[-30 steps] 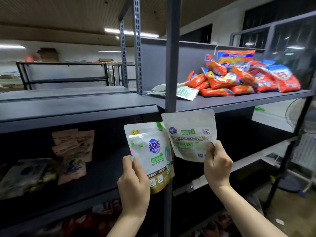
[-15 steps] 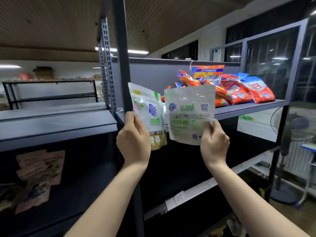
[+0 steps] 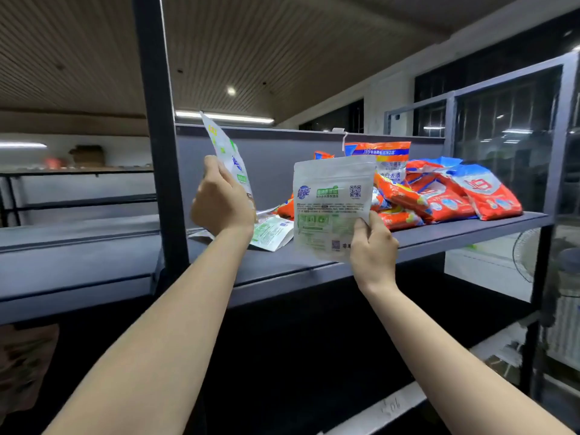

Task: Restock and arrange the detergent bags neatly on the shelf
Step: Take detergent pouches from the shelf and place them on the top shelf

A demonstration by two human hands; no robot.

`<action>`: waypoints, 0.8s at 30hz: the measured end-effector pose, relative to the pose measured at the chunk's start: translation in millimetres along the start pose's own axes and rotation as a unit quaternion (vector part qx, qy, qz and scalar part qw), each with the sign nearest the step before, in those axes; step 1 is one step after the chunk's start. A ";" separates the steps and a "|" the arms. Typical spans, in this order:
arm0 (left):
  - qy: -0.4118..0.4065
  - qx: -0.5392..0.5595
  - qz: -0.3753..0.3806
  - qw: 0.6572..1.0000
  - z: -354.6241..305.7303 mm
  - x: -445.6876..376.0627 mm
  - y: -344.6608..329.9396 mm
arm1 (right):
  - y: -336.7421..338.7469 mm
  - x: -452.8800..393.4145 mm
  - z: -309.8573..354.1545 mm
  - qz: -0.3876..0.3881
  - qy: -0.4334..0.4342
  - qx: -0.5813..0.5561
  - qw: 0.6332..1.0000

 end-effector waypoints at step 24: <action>-0.011 -0.245 0.467 0.849 108.5 -58.1 -187.2 | -109.8 -147.9 -48.3 0.132 0.053 -0.122 0.982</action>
Point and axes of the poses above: each hand's wrist, its own x-axis away from the middle knuckle, its own y-axis out of the back of the hand, z = x × y, the point moved 1 cm from there along -x, towards the middle knuckle, and after that the axes turned 4 degrees about x, right-handed, at the moved point
